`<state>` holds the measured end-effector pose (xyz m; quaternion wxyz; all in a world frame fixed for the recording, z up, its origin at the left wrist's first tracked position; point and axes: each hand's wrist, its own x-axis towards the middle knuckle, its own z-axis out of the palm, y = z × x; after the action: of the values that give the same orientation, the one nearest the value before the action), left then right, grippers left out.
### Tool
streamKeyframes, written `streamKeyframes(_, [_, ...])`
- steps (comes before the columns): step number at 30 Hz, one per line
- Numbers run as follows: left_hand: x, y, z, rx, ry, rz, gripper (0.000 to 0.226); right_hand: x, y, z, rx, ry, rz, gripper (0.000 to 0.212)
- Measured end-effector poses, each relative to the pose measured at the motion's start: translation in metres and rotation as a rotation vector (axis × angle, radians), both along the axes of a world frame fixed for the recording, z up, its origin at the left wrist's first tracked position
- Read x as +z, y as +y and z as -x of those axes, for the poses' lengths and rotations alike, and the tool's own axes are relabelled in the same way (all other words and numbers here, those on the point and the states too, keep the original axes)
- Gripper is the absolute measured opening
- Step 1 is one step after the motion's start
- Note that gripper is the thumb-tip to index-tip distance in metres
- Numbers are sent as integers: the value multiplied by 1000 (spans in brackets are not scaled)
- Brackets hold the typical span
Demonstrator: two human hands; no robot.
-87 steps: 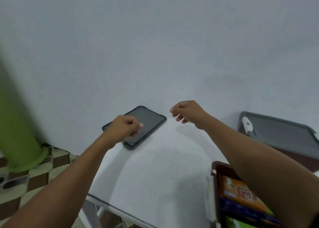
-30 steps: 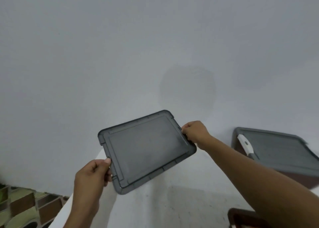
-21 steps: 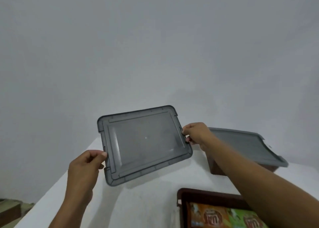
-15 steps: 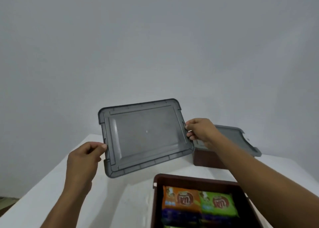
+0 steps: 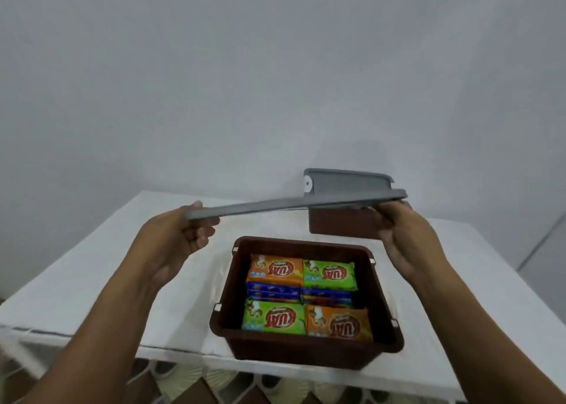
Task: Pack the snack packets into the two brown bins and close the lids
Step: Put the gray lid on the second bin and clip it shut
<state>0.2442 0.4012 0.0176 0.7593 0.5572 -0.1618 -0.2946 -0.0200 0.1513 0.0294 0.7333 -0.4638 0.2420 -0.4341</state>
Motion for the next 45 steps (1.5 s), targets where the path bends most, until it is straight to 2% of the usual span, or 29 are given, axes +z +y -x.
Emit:
streamKeyframes(2, [-7, -2, 9, -34, -35, -73, 21, -11, 9, 21, 19, 74, -19, 24])
streamKeyframes(5, [-23, -4, 19, -2, -141, -228, 13, -30, 20, 49, 12, 323, 94, 22])
streamKeyframes(11, [-49, -3, 34, -60, -337, -423, 16, -64, 25, 77, -52, 571, 258, 22])
streamKeyframes(17, [-56, -8, 41, 11, -585, -570, 12, -77, 24, 76, -111, 695, 367, 20])
streamKeyframes(20, [-64, -6, 39, -10, -642, -624, 12, -85, 22, 72, -172, 732, 387, 18])
streamKeyframes(22, [-69, -5, 35, -12, -607, -591, 15, -87, 21, 69, -217, 746, 405, 19])
streamKeyframes(24, [-73, -5, 29, -18, -517, -538, 18, -91, 18, 68, -234, 765, 350, 29])
streamKeyframes(28, [-78, -3, 23, -126, -168, -458, 41, -96, 14, 70, -46, 748, 29, 48])
streamKeyframes(32, [-86, 2, 31, -149, 33, -430, 45, -92, 17, 72, 107, 640, -222, 40])
streamKeyframes(39, [-77, -1, 38, -113, -31, -437, 40, -81, 21, 70, 57, 675, -146, 30])
streamKeyframes(42, [-76, -1, 39, -102, -42, -431, 44, -78, 22, 67, 25, 720, -127, 33])
streamKeyframes(45, [-76, -1, 40, -93, -40, -429, 36, -75, 21, 62, -24, 806, -42, 39])
